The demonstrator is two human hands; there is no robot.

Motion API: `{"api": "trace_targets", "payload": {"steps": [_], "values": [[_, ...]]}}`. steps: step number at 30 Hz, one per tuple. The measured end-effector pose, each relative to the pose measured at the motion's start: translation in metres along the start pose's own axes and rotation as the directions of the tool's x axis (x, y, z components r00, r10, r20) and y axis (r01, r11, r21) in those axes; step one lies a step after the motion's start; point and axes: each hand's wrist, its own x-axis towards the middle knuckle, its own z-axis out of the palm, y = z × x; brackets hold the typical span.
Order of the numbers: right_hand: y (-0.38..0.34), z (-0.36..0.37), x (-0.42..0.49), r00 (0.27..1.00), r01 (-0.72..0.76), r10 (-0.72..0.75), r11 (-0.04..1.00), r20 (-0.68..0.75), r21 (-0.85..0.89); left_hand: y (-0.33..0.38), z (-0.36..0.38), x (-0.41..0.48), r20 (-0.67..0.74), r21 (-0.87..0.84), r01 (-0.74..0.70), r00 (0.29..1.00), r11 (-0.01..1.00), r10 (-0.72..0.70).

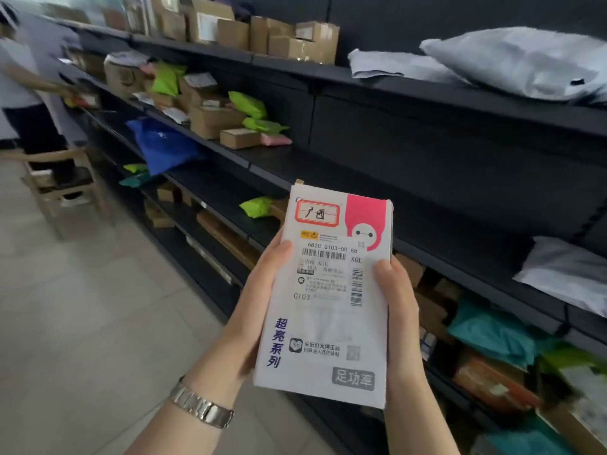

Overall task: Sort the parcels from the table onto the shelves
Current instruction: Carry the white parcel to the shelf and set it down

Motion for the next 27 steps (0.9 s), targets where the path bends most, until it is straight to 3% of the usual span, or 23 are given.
{"api": "trace_targets", "payload": {"steps": [3,9,10,11,14,17,22,27], "values": [[0.014,0.045,0.016,1.000,-0.027,0.027,0.974,0.005,0.226,0.018,-0.034,0.019,-0.024,-0.005,-0.004,1.000,1.000,0.004],[0.039,0.088,0.103,0.996,-0.087,0.075,0.960,0.052,0.267,0.051,-0.078,0.091,-0.198,0.159,-0.069,0.975,0.985,0.101],[0.042,0.094,0.121,0.995,-0.091,0.081,0.960,0.050,0.266,0.056,-0.086,0.107,-0.171,0.190,-0.104,0.976,0.976,0.137],[0.044,0.099,0.139,0.995,-0.096,0.087,0.960,0.047,0.264,0.060,-0.093,0.121,-0.098,0.189,-0.153,0.980,0.970,0.174],[0.048,0.110,0.196,0.993,-0.114,0.108,0.960,0.037,0.257,0.079,-0.107,0.171,-0.097,0.005,-0.229,0.969,0.973,0.229],[0.047,0.118,0.248,0.992,-0.126,0.119,0.961,0.041,0.247,0.098,-0.111,0.223,-0.214,0.127,-0.121,0.966,0.985,0.146],[0.051,0.124,0.319,0.989,-0.121,0.140,0.953,-0.051,0.277,0.113,-0.137,0.310,-0.357,0.096,-0.022,0.933,0.995,0.055],[0.054,0.116,0.380,0.968,-0.097,0.151,0.962,-0.200,0.254,0.109,-0.160,0.383,-0.304,0.177,0.012,0.952,0.984,0.043]]}}
